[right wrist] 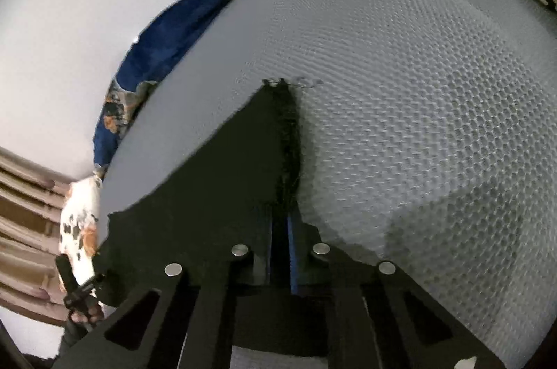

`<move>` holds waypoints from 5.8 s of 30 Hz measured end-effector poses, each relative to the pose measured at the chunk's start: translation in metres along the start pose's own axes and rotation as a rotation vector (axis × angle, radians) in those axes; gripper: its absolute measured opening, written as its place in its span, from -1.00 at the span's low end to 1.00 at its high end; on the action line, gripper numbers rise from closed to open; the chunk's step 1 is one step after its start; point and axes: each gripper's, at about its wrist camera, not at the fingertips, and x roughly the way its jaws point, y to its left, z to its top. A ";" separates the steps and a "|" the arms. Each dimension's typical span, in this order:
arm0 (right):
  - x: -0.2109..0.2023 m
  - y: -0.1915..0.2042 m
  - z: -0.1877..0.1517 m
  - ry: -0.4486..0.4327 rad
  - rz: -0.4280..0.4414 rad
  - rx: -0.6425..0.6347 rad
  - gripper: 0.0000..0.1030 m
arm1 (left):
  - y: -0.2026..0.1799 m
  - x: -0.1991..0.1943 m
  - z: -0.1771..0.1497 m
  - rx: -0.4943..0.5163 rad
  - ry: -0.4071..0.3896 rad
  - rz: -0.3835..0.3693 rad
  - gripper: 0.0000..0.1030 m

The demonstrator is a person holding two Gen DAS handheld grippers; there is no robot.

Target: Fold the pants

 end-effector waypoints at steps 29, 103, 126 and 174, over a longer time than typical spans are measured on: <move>0.171 0.333 -0.097 0.276 0.304 -0.250 -0.92 | 0.122 -0.090 -0.030 -0.194 -0.192 -0.092 0.30; 0.118 0.248 -0.145 0.059 -0.180 -0.173 -0.02 | -0.005 0.022 -0.021 -0.118 0.237 -0.403 -0.89; 0.180 0.290 -0.075 0.026 -0.377 -0.459 -0.13 | -0.029 0.029 0.023 0.152 0.040 -0.161 -0.37; 0.183 0.358 -0.209 0.176 -0.239 -0.543 0.01 | 0.134 -0.116 -0.033 -0.063 -0.137 -0.048 0.01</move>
